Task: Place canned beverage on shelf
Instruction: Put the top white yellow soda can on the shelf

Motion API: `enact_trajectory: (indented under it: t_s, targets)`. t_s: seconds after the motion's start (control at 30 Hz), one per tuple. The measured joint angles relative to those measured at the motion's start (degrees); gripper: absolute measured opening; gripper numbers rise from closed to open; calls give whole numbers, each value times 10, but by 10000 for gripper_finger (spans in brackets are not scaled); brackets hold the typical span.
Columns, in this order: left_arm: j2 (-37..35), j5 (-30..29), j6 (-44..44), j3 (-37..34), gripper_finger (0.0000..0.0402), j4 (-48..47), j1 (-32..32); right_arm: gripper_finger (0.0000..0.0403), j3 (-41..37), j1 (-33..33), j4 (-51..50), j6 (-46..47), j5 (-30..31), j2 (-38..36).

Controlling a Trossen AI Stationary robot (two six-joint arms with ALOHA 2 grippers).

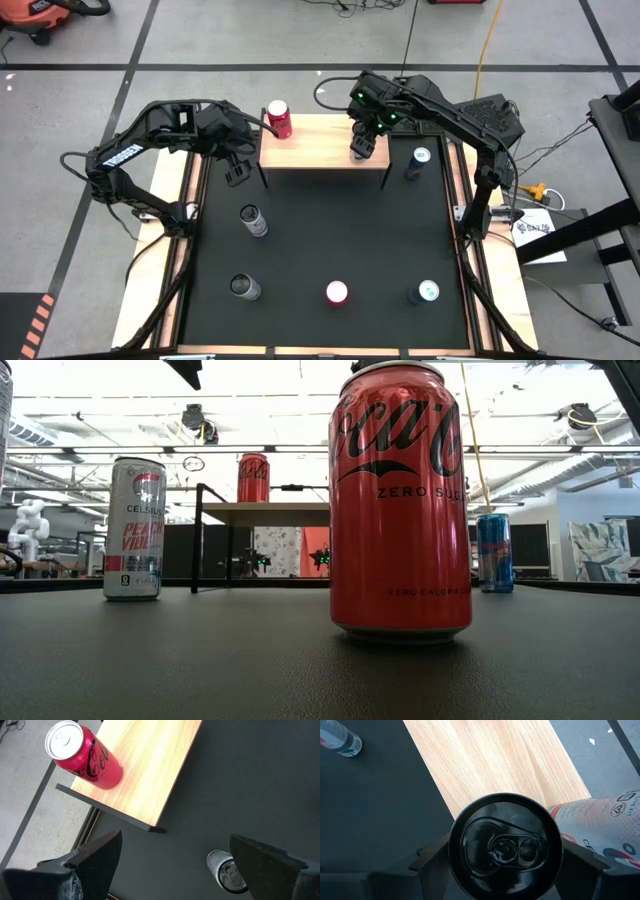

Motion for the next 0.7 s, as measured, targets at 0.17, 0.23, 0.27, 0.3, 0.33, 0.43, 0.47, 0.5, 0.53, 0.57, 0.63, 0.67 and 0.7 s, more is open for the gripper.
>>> enact_trajectory:
  t_s: [0.17,0.23,0.27,0.3,0.33,0.43,0.47,0.5,0.53,0.57,0.63,0.67,0.7]
  targets:
    - [0,0,0,0,373,0,0,275,0,2,3,-2,1,0]
    - [0,0,0,0,373,0,0,275,0,2,5,-2,1,0]
    - [0,0,0,0,373,0,0,275,0,2,4,-2,0,0]
    - [0,0,0,0,373,0,0,275,0,2,4,-2,0,0]
    - [0,0,0,0,373,0,0,275,0,2,3,-2,0,0]
    - [0,0,0,0,373,0,0,275,0,2,3,-2,-1,0]
    - [0,0,0,0,373,0,0,275,0,2,3,-2,-1,0]
    - [0,0,0,0,373,0,0,275,0,2,3,-2,-1,0]
    - [0,0,0,0,373,0,0,275,0,2,2,-2,-1,0]
    - [0,0,0,0,373,0,0,275,0,2,2,-2,-1,0]
    - [0,0,0,0,373,0,0,275,0,2,2,-2,-1,0]
    - [0,0,0,0,373,0,0,275,0,2,1,-2,-1,0]
    - [0,0,0,0,373,0,0,275,0,2,1,-1,-1,0]
